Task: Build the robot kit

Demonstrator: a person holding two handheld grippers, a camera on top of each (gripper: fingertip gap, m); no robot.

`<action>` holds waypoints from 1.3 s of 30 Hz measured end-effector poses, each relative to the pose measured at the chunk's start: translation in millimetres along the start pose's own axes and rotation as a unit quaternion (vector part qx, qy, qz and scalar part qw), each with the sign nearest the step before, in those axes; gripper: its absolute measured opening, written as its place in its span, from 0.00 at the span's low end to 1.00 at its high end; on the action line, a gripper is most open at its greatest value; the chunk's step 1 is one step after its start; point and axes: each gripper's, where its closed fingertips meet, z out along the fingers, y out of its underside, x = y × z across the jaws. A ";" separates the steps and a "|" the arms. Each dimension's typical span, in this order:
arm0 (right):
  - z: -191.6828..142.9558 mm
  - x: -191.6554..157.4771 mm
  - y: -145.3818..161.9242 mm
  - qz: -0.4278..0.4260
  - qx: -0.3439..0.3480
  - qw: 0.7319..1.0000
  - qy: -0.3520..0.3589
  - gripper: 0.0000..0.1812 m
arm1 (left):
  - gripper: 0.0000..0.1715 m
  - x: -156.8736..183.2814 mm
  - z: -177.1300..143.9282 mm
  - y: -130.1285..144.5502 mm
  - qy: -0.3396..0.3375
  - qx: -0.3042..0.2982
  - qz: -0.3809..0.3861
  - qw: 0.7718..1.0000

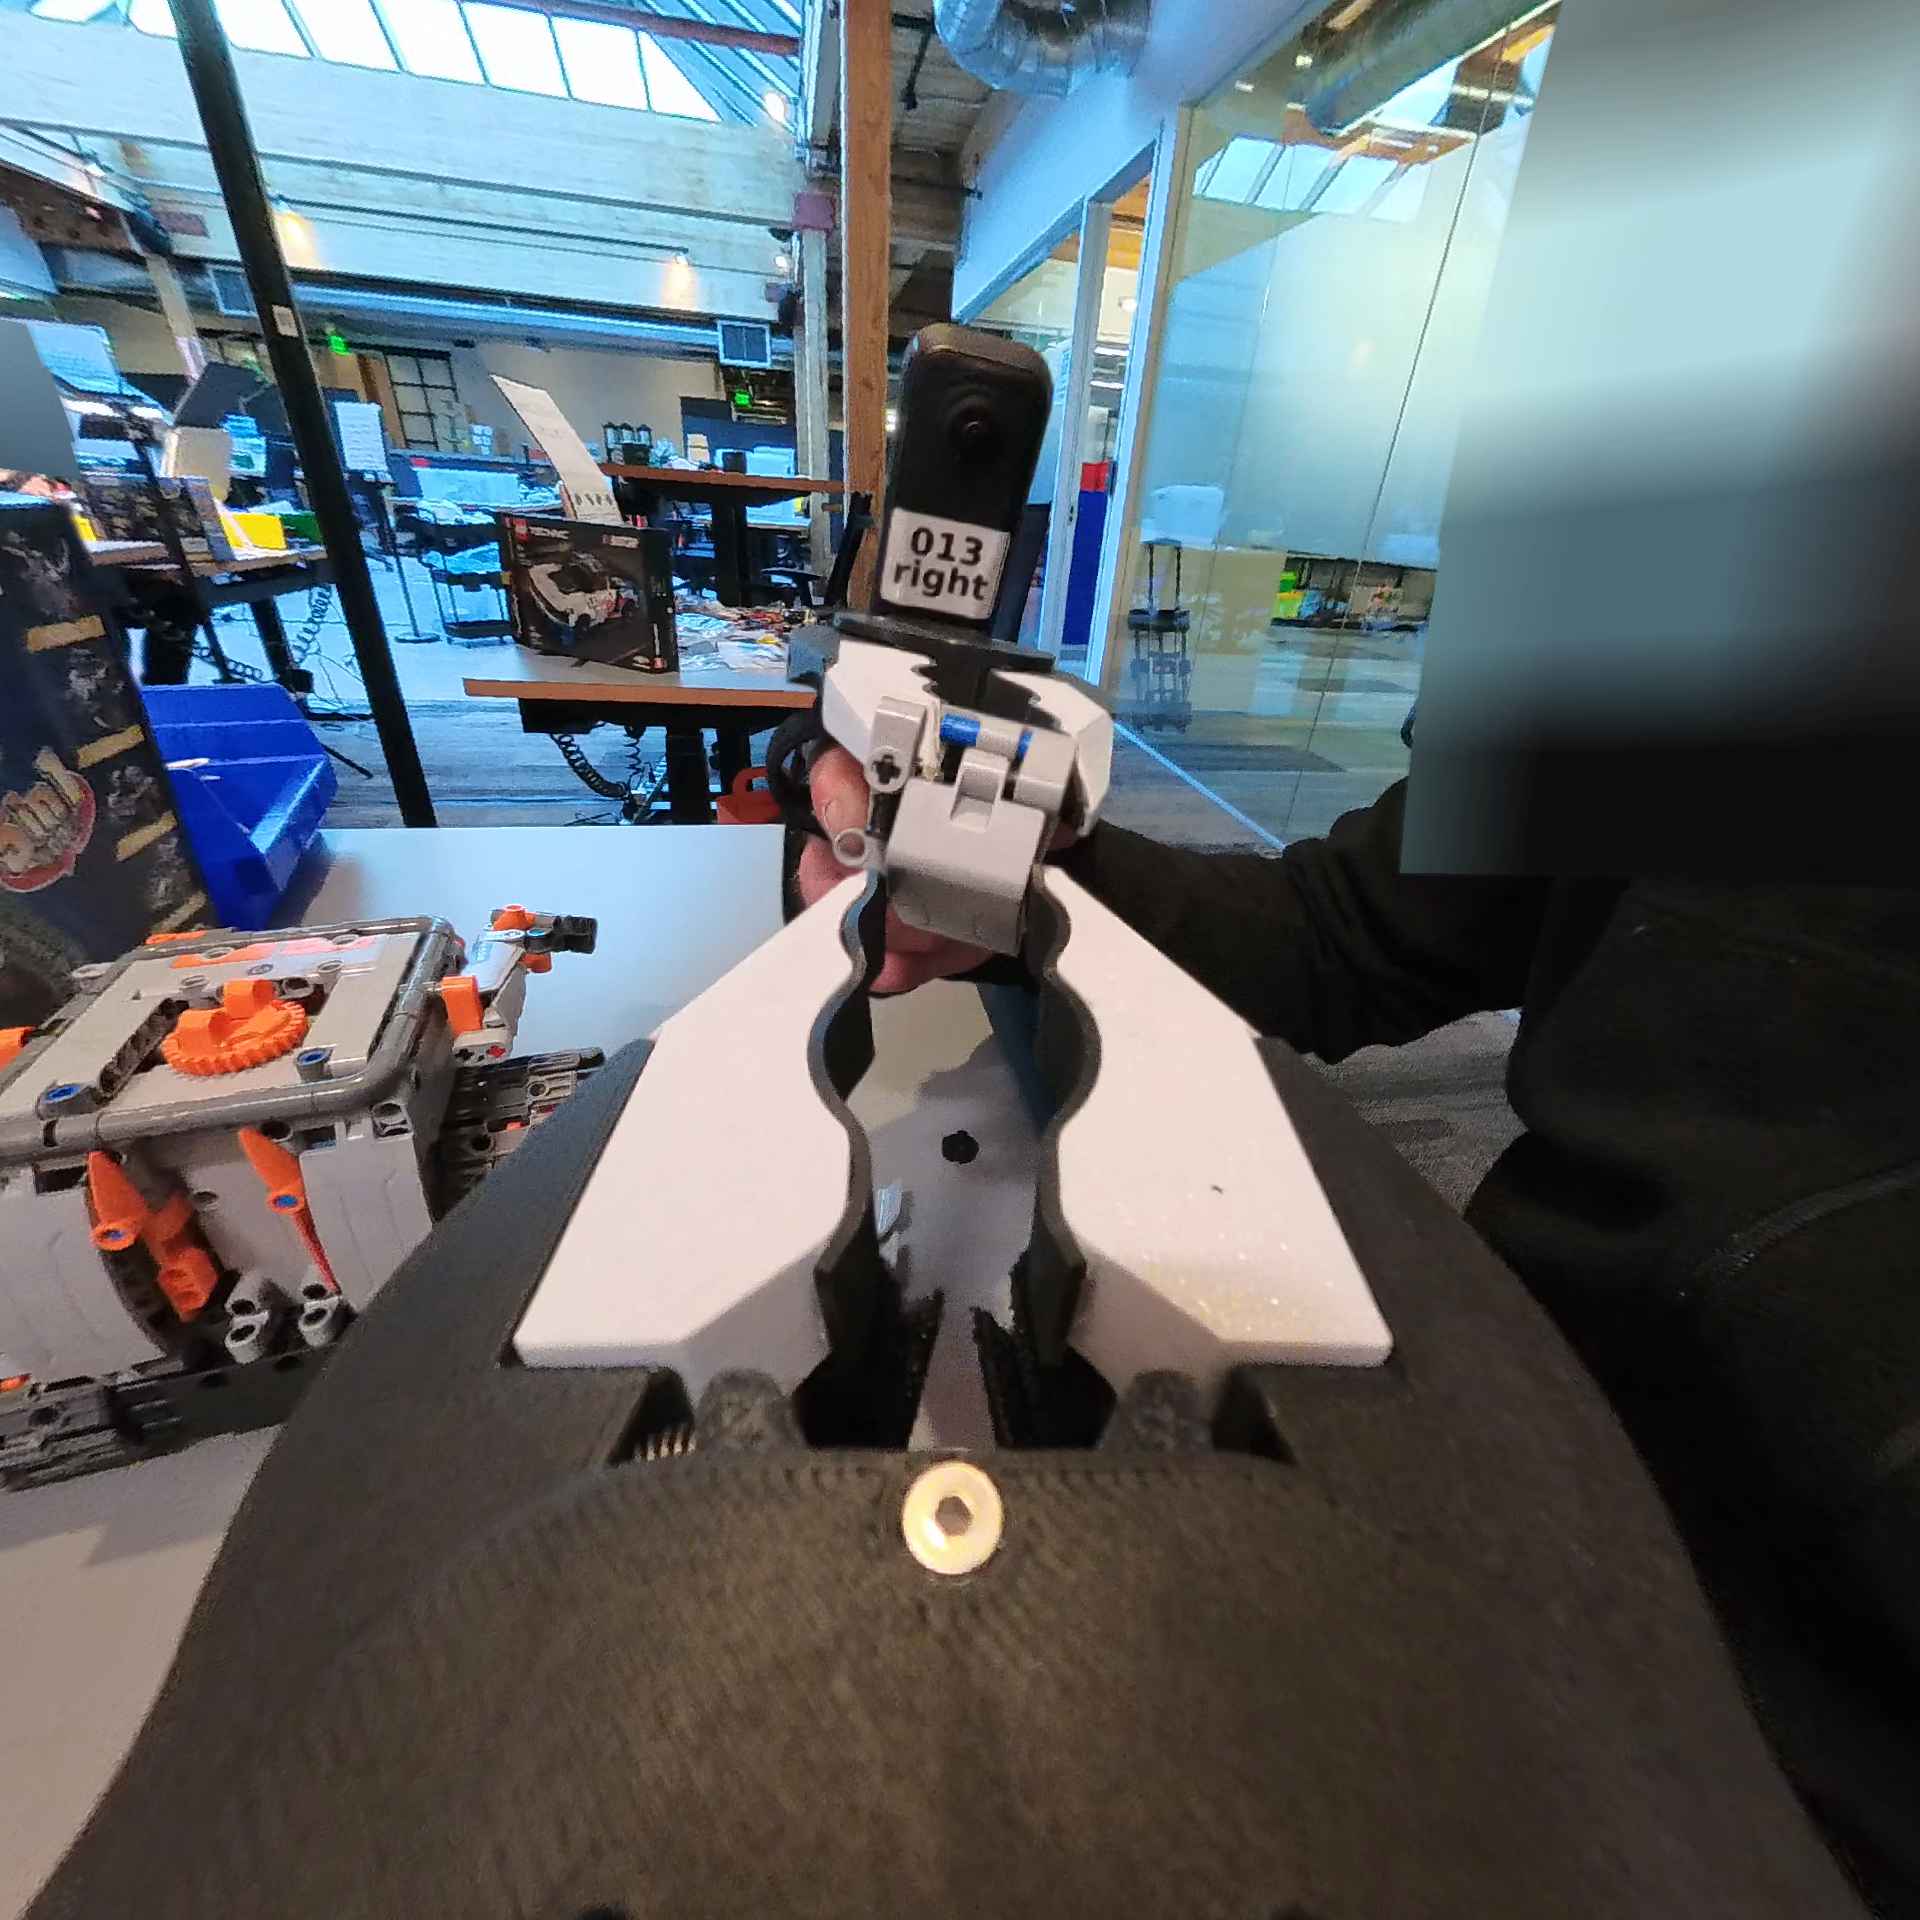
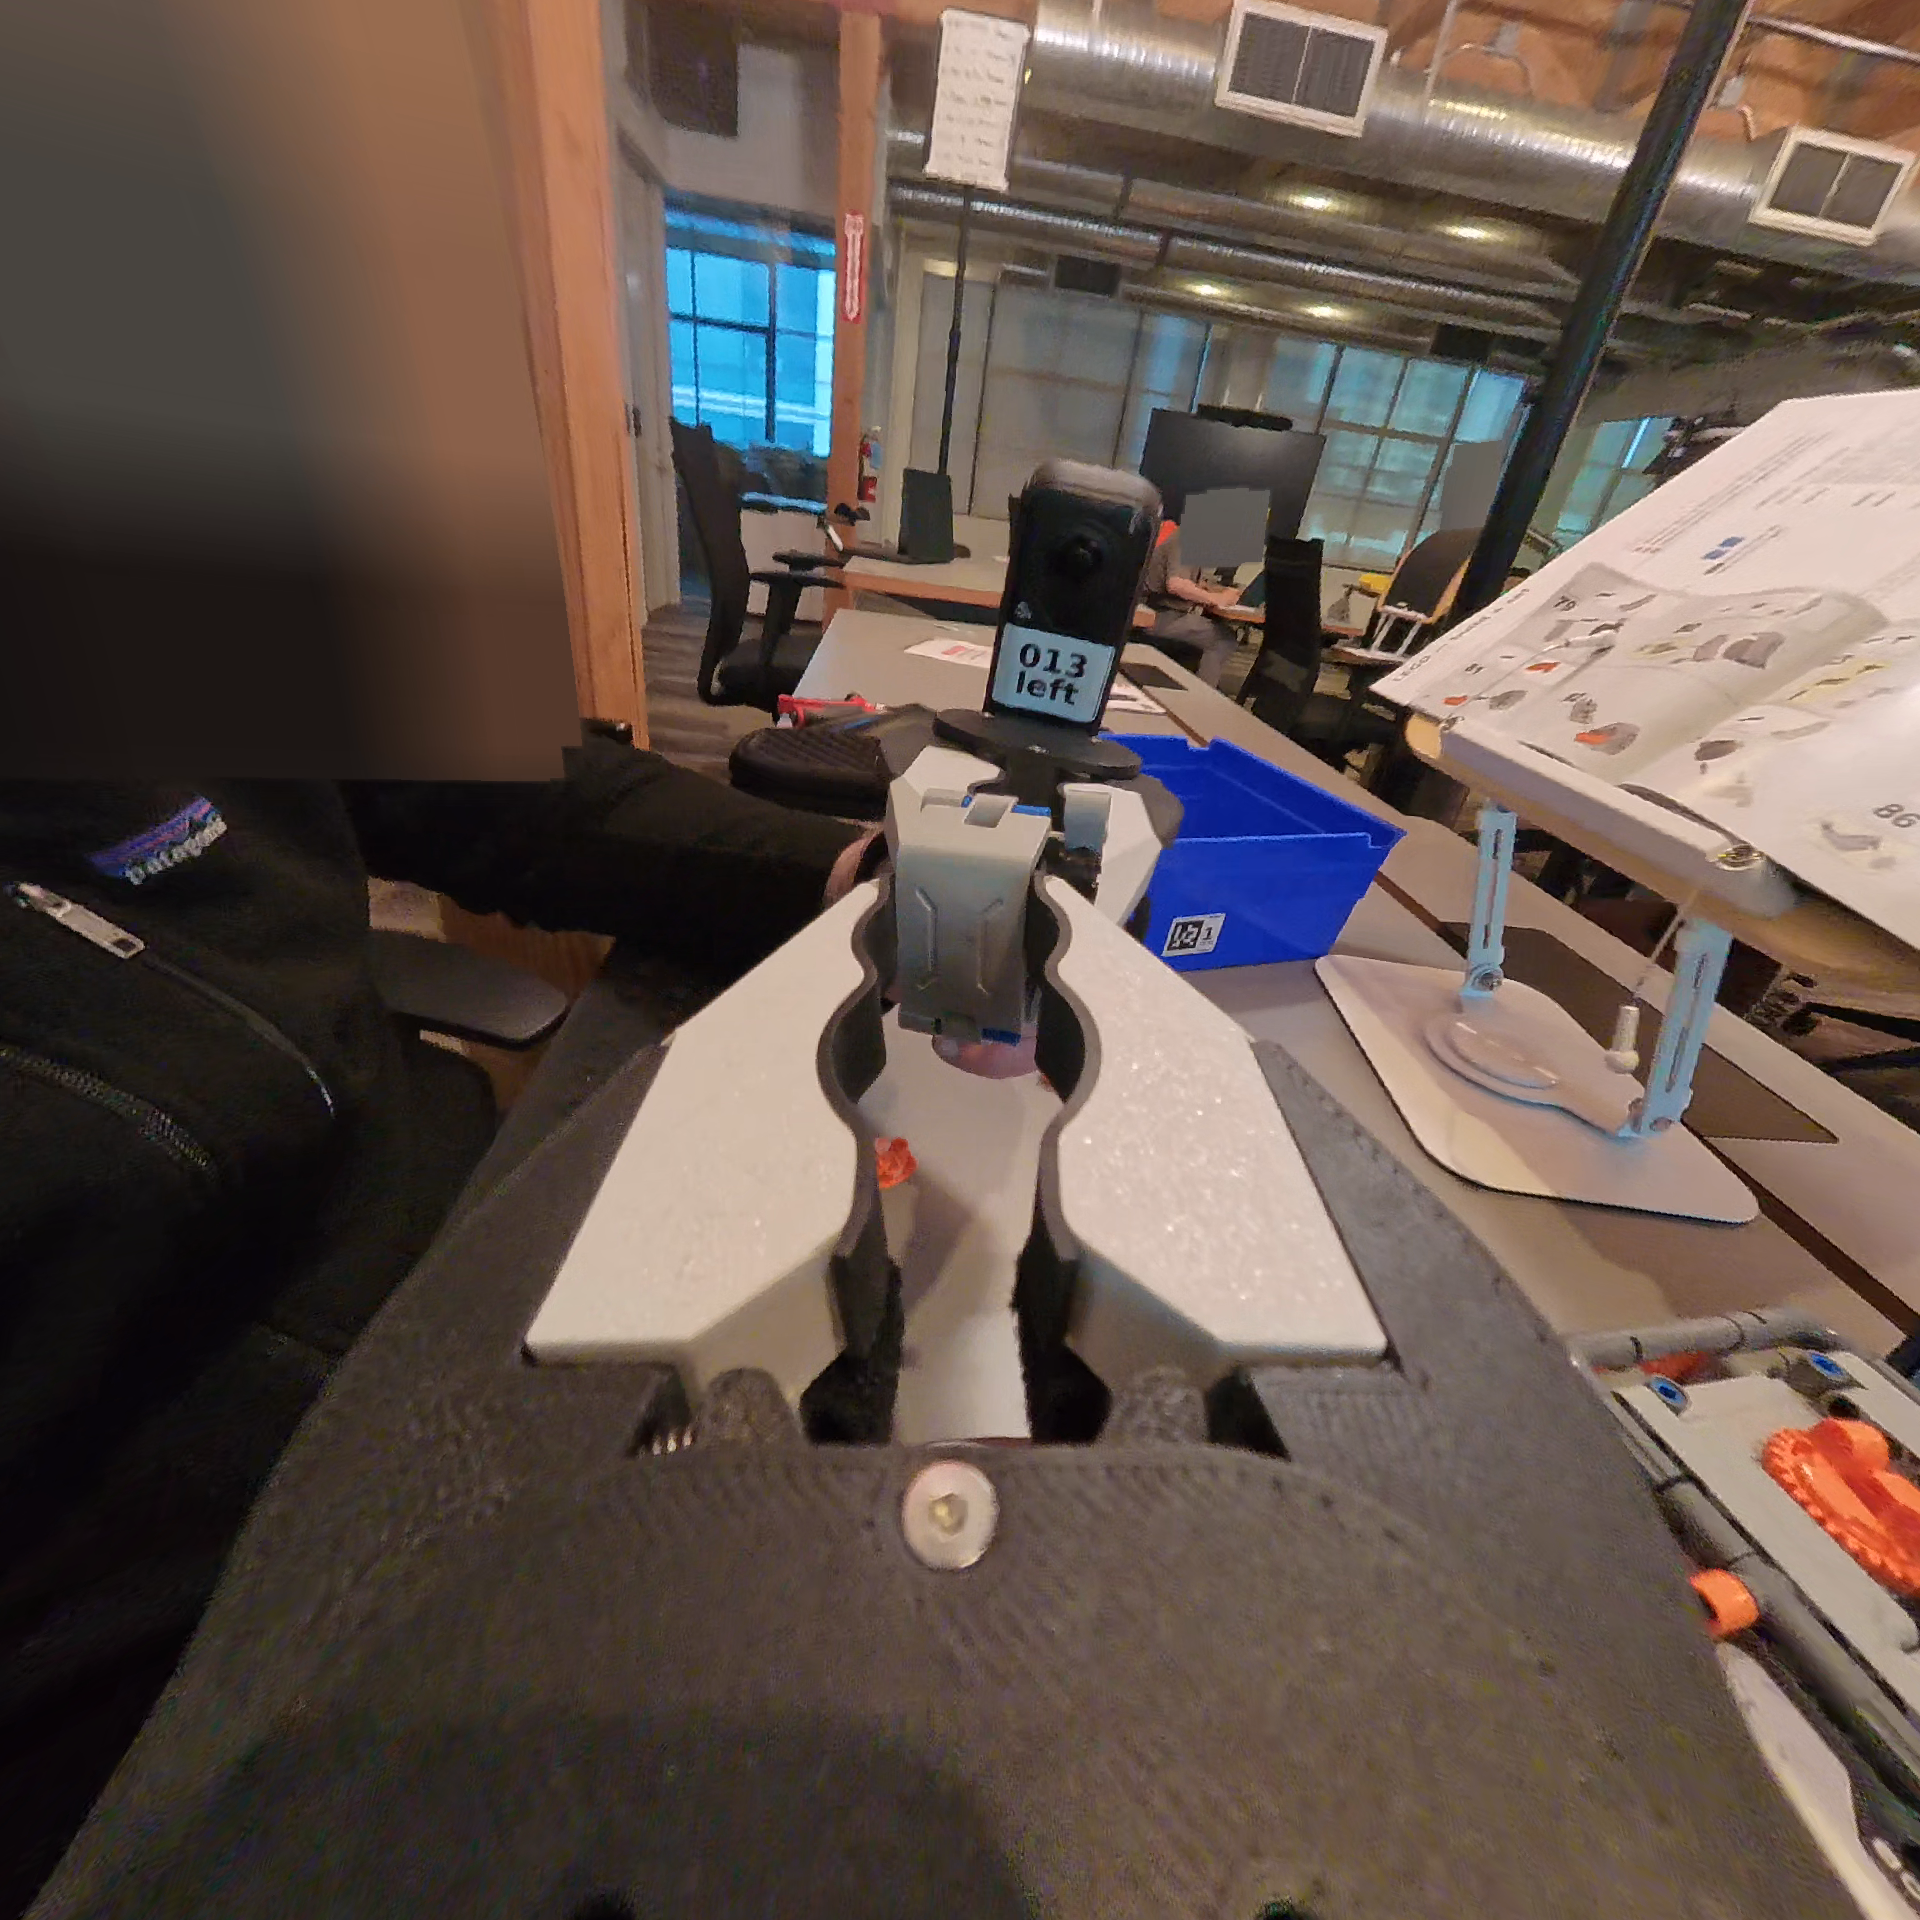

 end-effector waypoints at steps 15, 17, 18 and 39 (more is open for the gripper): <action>-14.1 30.4 -16.9 0.225 0.136 0.965 -0.023 0.12 | 0.43 -33.8 7.5 -10.2 -0.296 -0.079 0.280 0.910; -10.5 29.3 -14.2 0.236 0.132 0.962 -0.027 0.12 | 0.41 -32.2 9.1 -12.6 -0.317 -0.089 0.327 0.886; -8.8 29.4 -11.8 0.239 0.126 0.962 -0.027 0.12 | 0.39 -31.4 10.6 -11.5 -0.322 -0.102 0.346 0.876; -2.5 27.0 -1.3 0.225 0.091 0.970 -0.016 0.14 | 0.27 -27.6 10.3 -11.8 -0.350 -0.147 0.408 0.830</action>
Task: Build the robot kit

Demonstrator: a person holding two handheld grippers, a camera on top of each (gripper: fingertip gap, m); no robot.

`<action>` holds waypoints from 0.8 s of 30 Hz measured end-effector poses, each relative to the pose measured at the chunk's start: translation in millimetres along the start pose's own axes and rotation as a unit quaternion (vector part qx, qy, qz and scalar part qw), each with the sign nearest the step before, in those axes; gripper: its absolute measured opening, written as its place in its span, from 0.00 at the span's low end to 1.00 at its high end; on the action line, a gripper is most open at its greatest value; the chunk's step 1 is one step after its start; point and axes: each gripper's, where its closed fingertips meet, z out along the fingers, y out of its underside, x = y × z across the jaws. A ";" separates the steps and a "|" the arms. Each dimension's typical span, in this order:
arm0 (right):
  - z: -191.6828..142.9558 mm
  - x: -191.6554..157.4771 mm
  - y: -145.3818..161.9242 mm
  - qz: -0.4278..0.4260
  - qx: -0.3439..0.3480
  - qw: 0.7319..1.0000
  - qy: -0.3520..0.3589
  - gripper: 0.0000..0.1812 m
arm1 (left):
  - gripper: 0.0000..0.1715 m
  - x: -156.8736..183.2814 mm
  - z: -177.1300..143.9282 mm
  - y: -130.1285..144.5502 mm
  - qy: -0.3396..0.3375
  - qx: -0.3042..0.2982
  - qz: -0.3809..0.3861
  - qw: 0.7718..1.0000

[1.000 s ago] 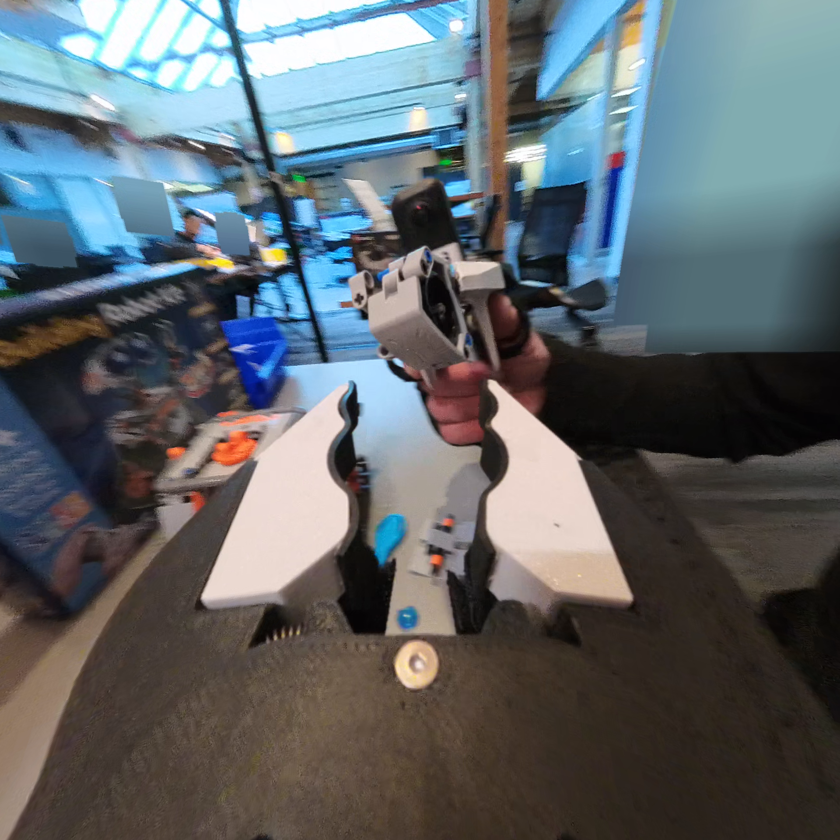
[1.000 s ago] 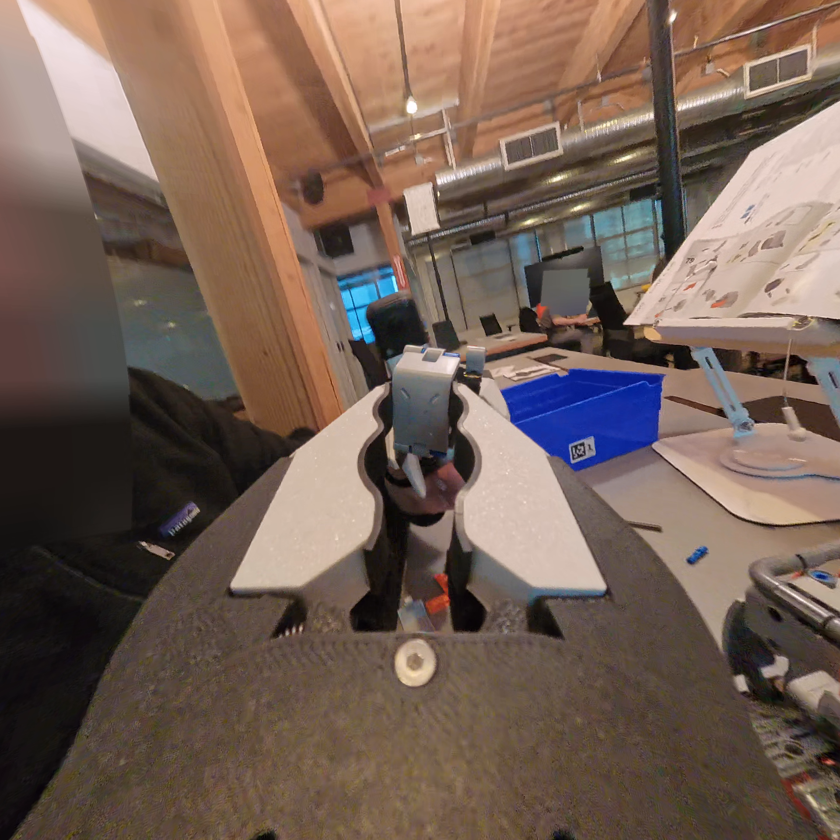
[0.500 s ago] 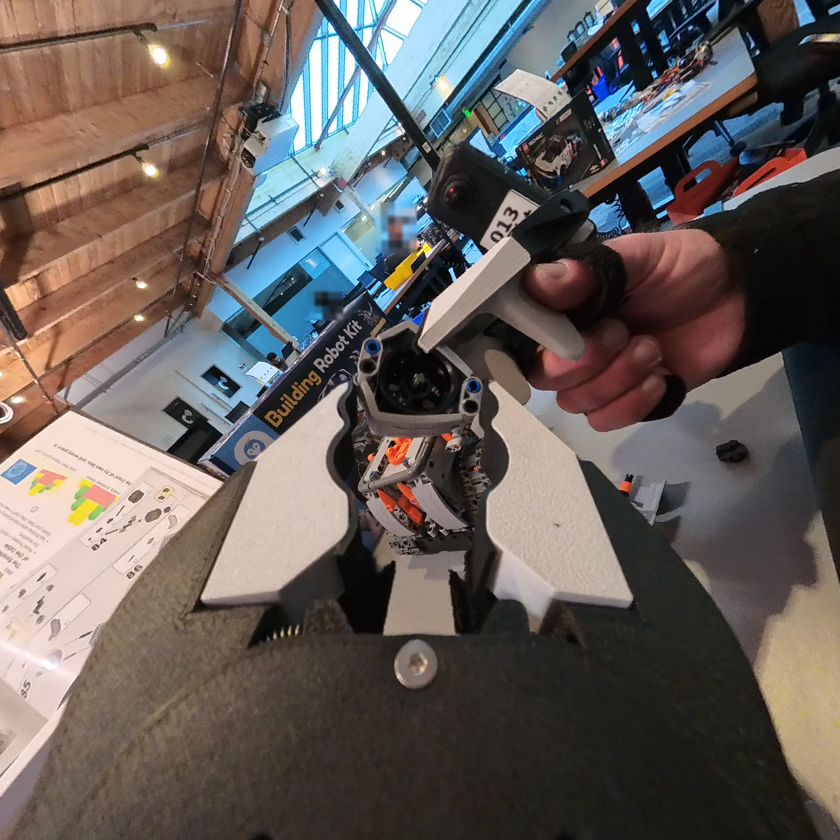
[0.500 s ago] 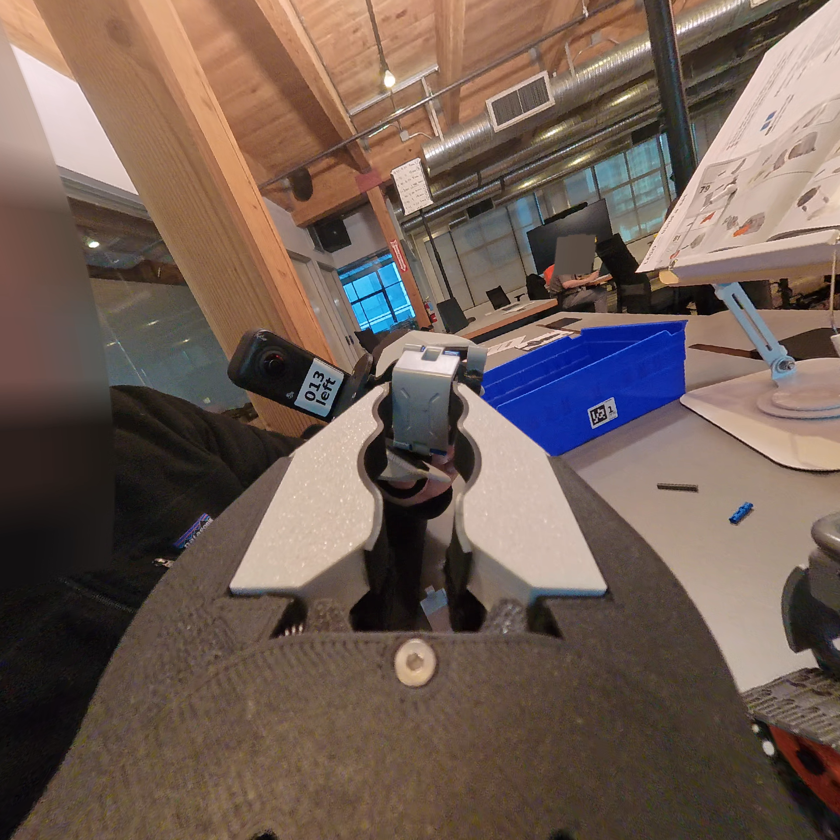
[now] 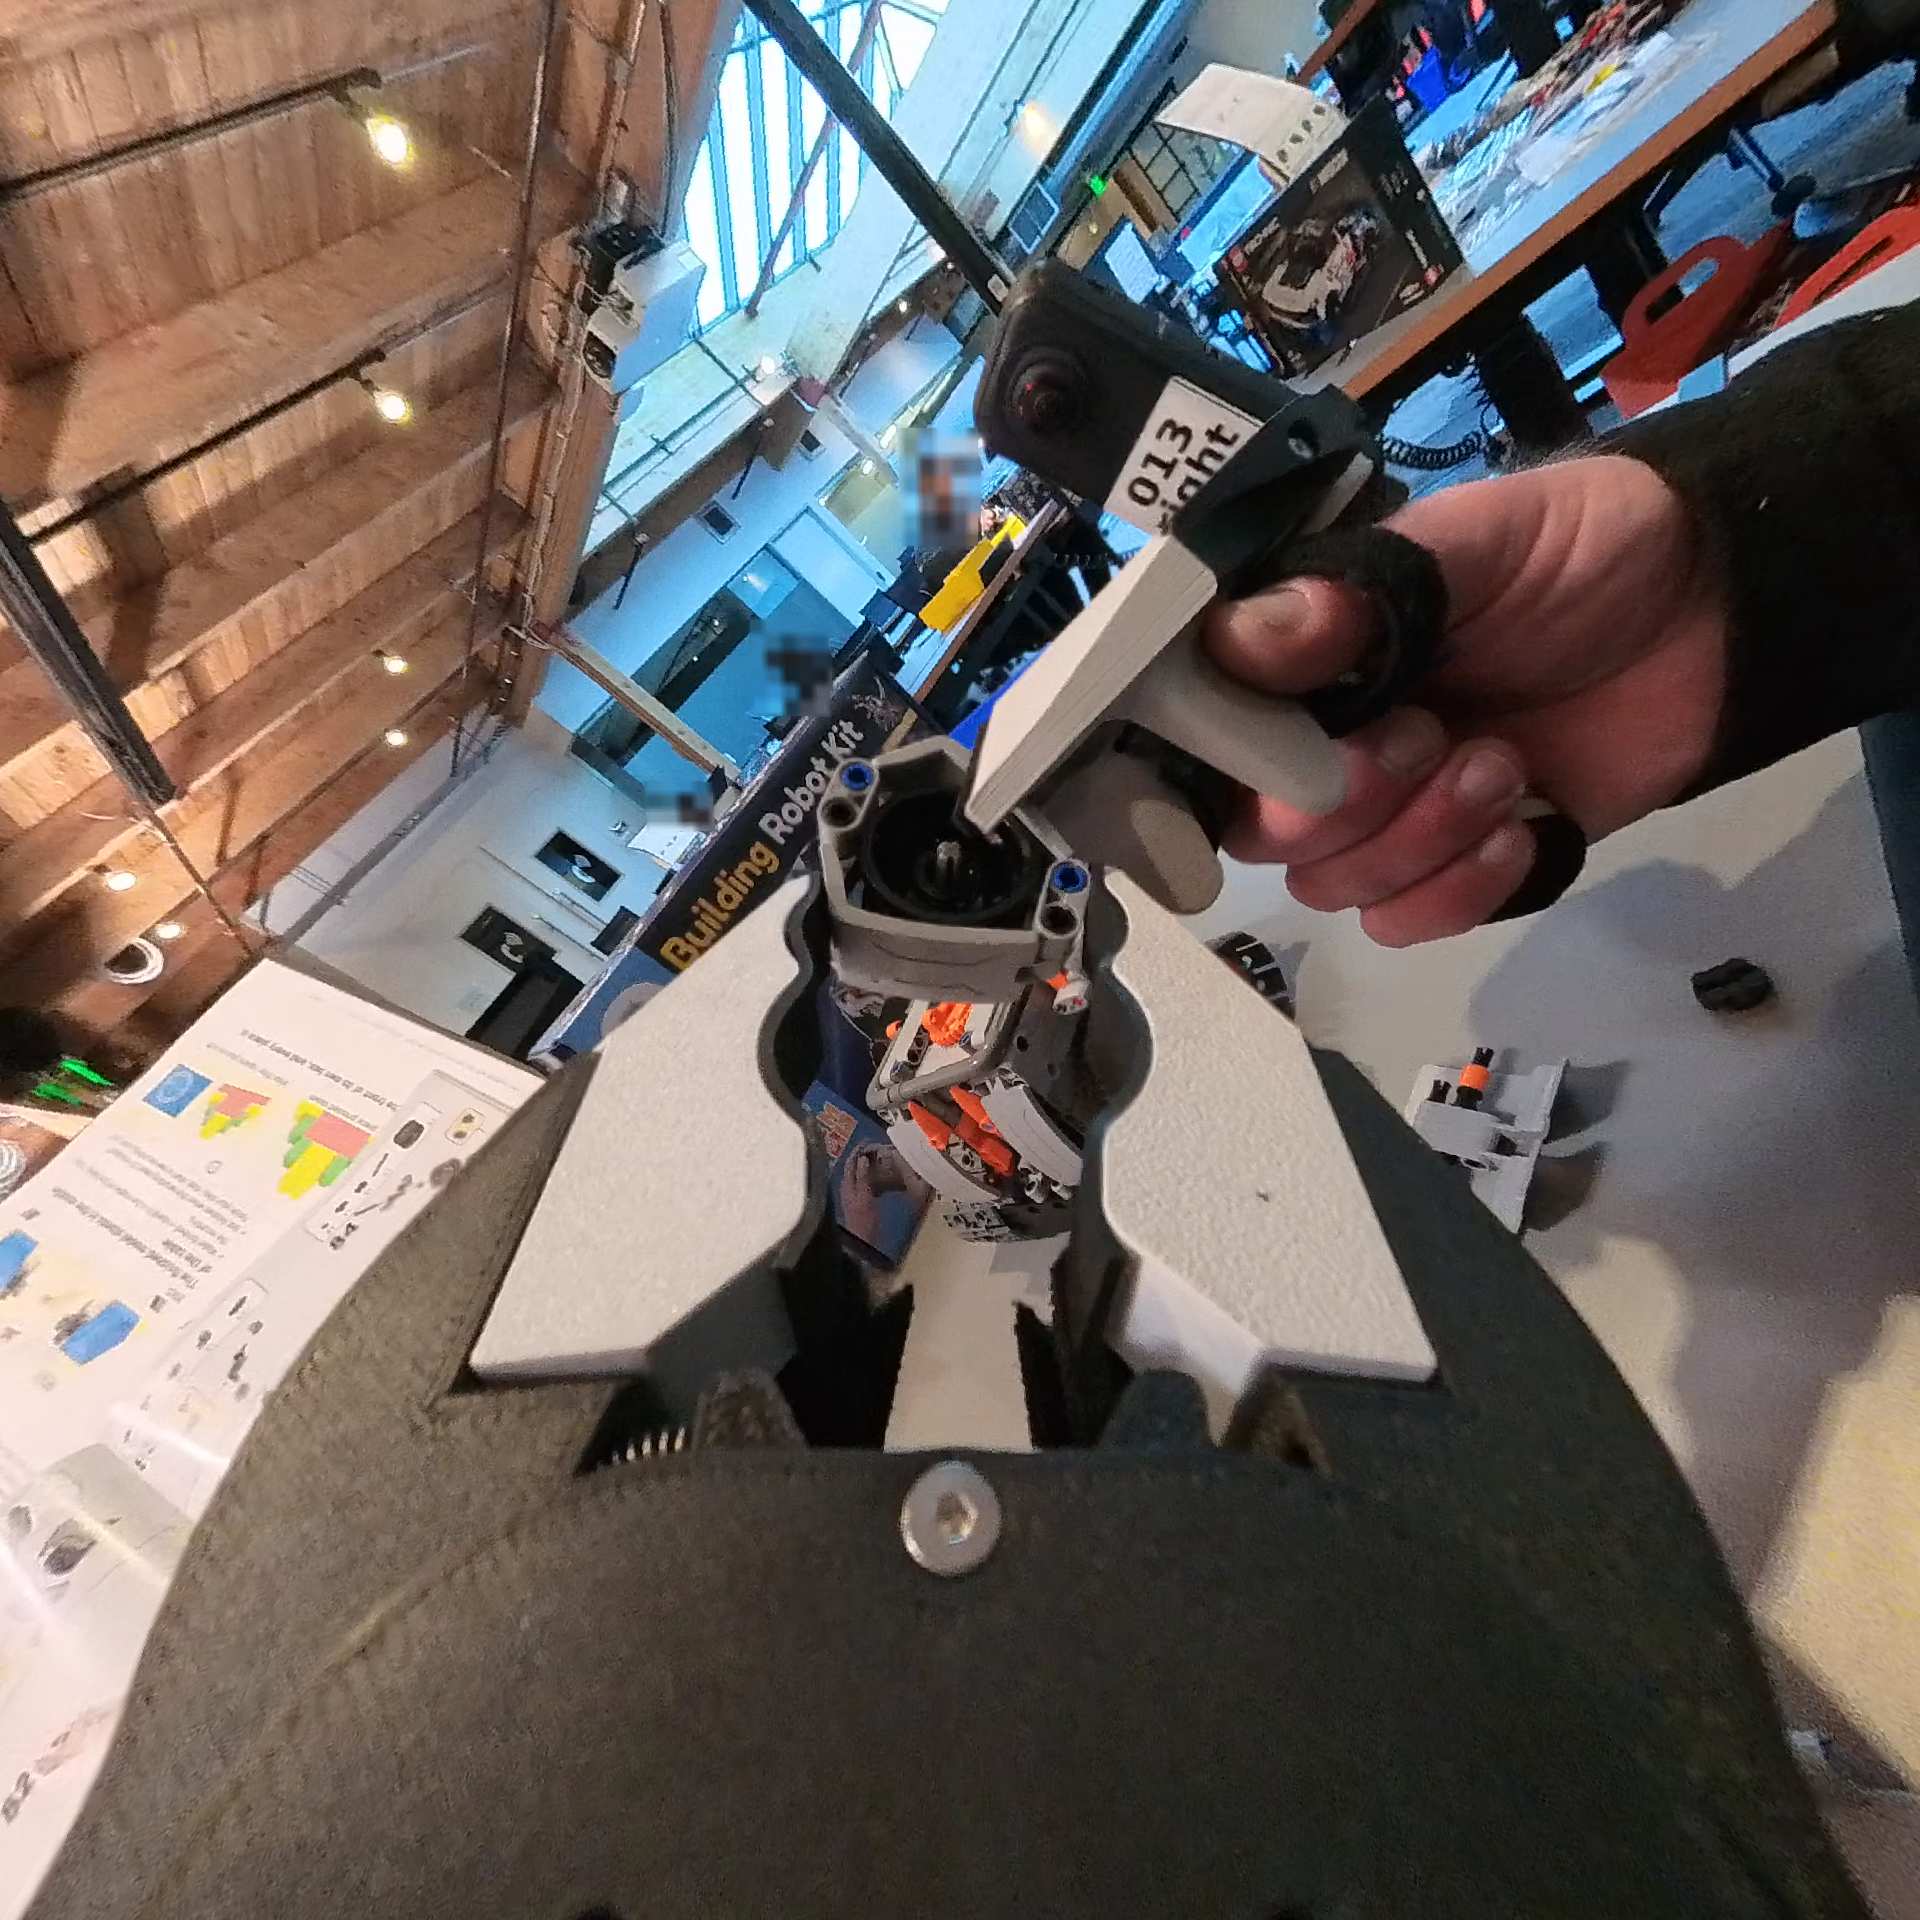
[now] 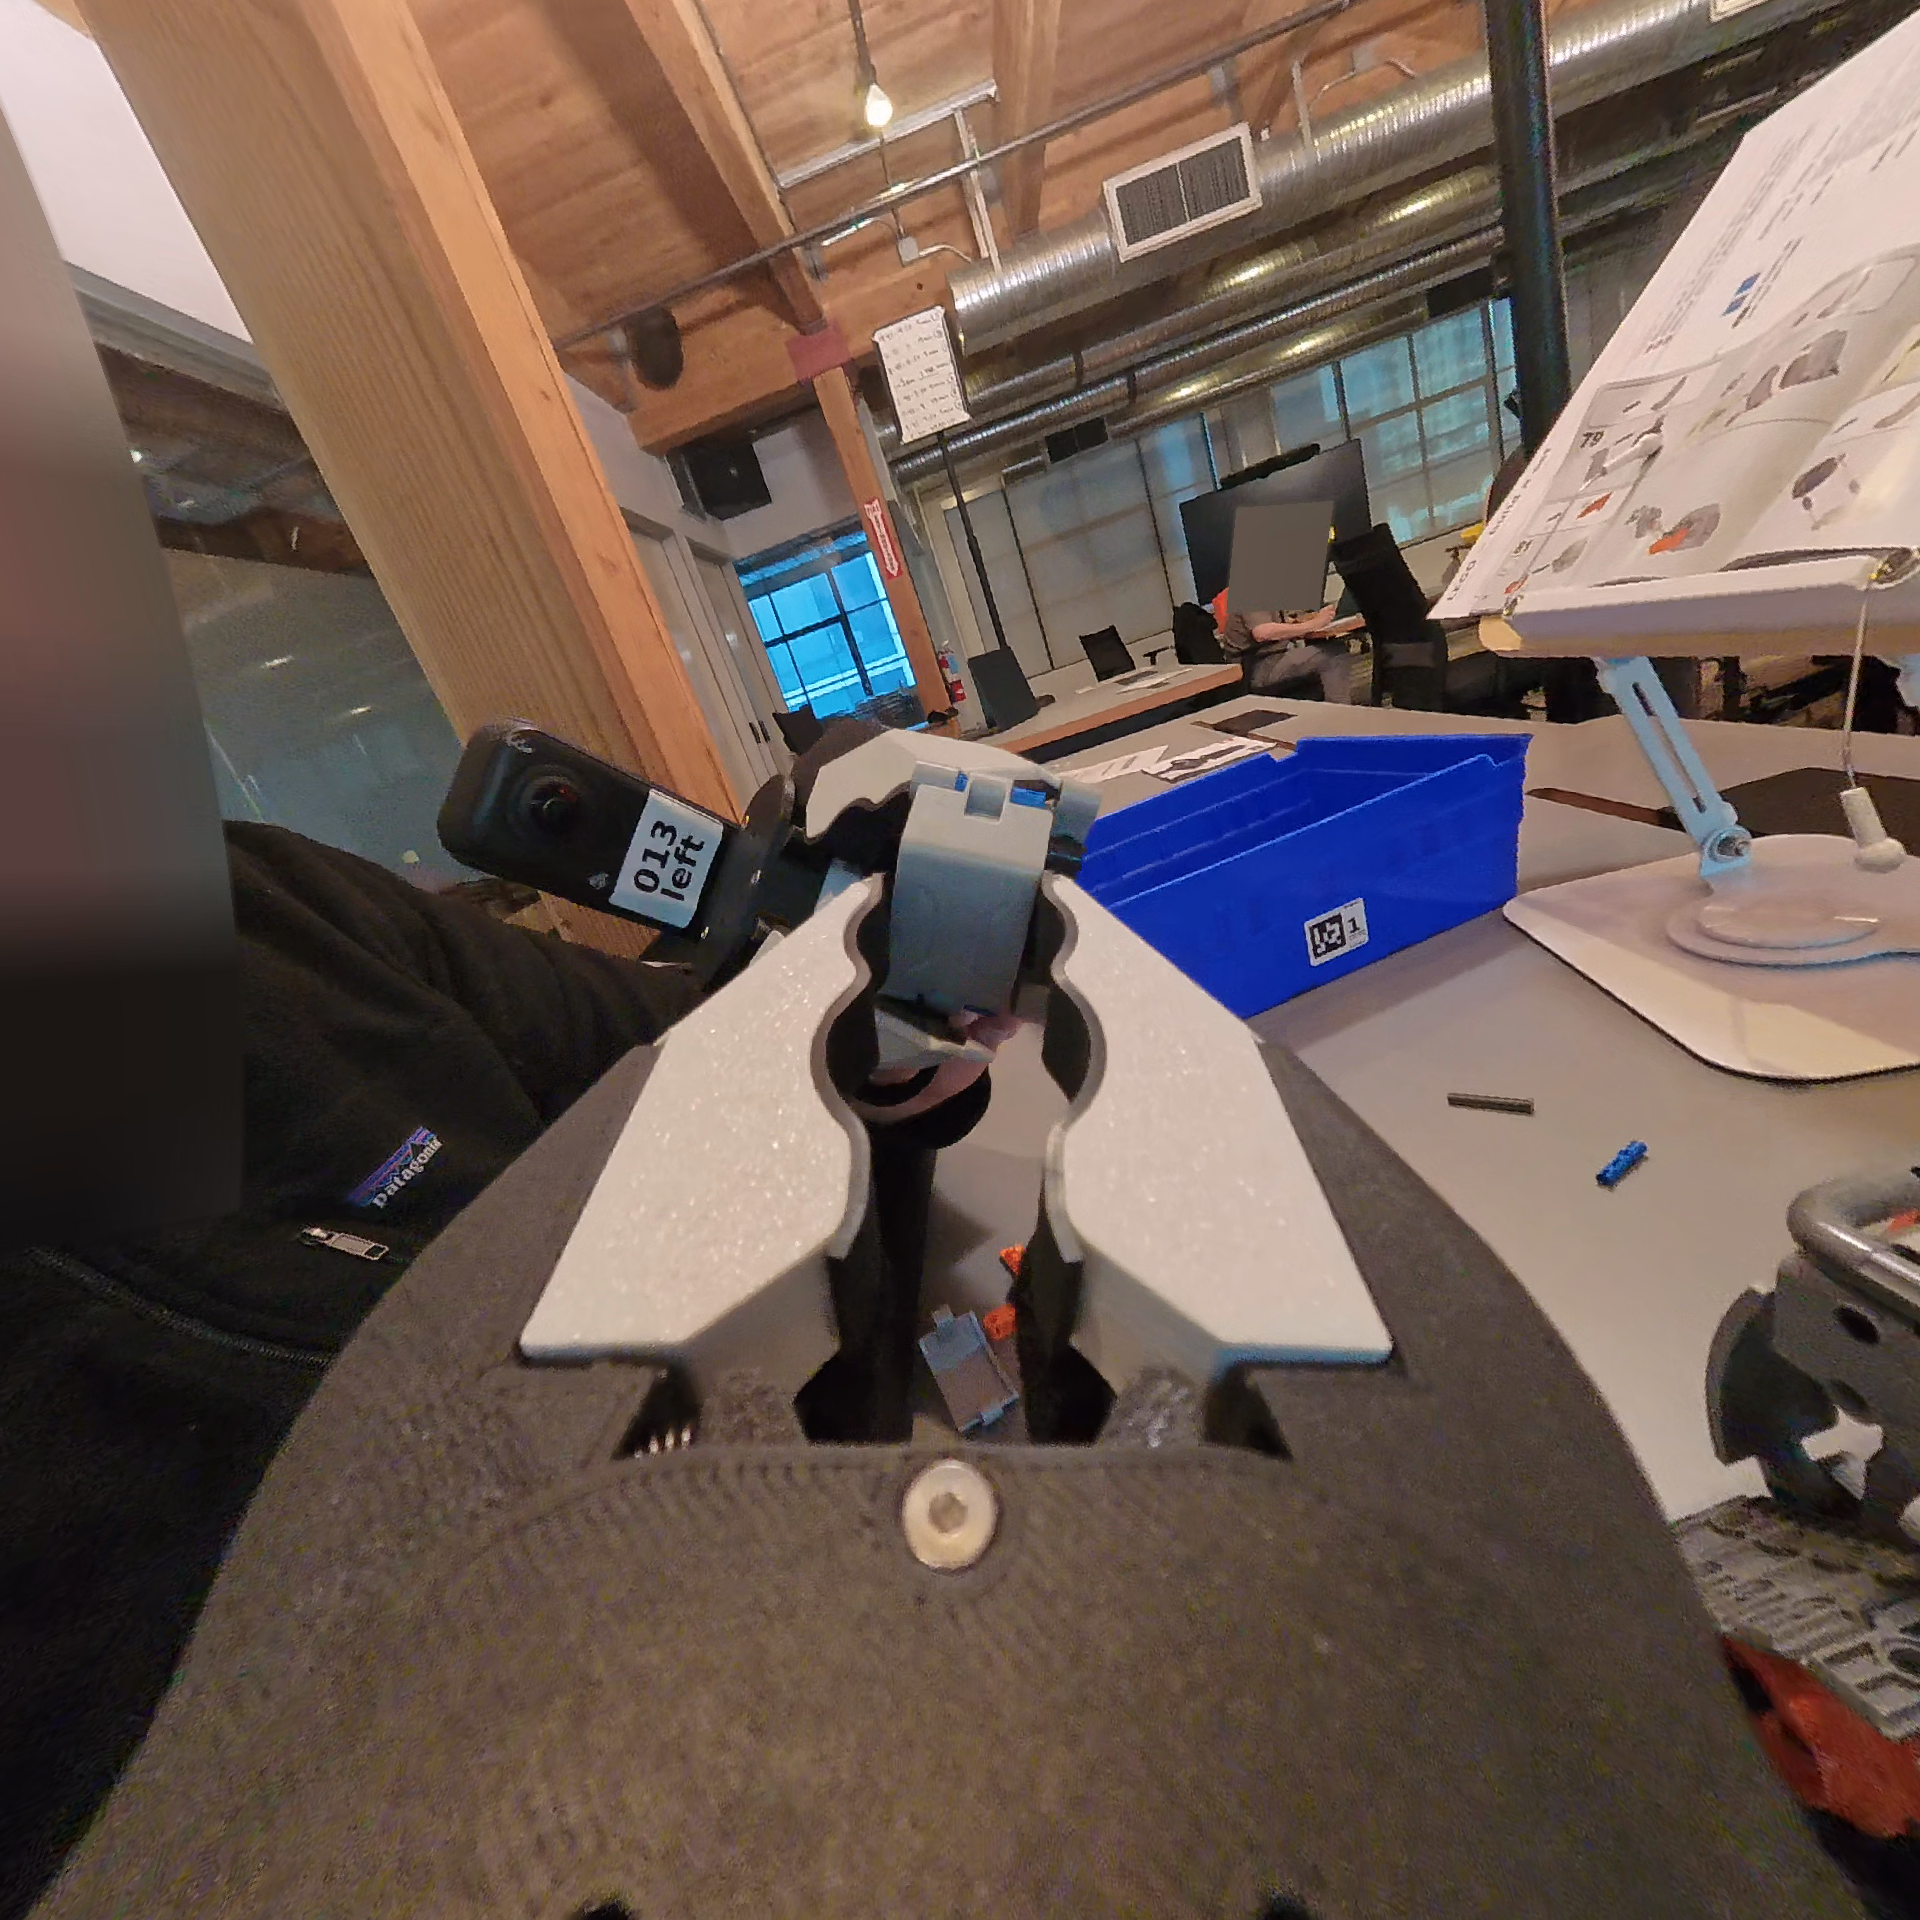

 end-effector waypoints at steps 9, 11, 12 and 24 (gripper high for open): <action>-4.0 2.1 0.0 -0.047 -0.021 0.998 0.033 0.13 | 0.26 3.3 -7.1 -8.8 0.081 0.040 -0.064 0.994; -4.1 3.4 -0.4 -0.041 -0.019 0.998 0.034 0.13 | 0.22 0.0 -9.4 -9.7 0.078 0.040 -0.061 0.994; -4.5 4.3 -0.7 -0.036 -0.017 0.999 0.034 0.13 | 0.20 -1.0 -10.9 -10.5 0.074 0.041 -0.052 0.995; -2.7 7.2 0.3 -0.021 -0.011 0.999 0.040 0.13 | 0.03 2.3 -7.3 0.7 0.018 -0.039 0.091 0.995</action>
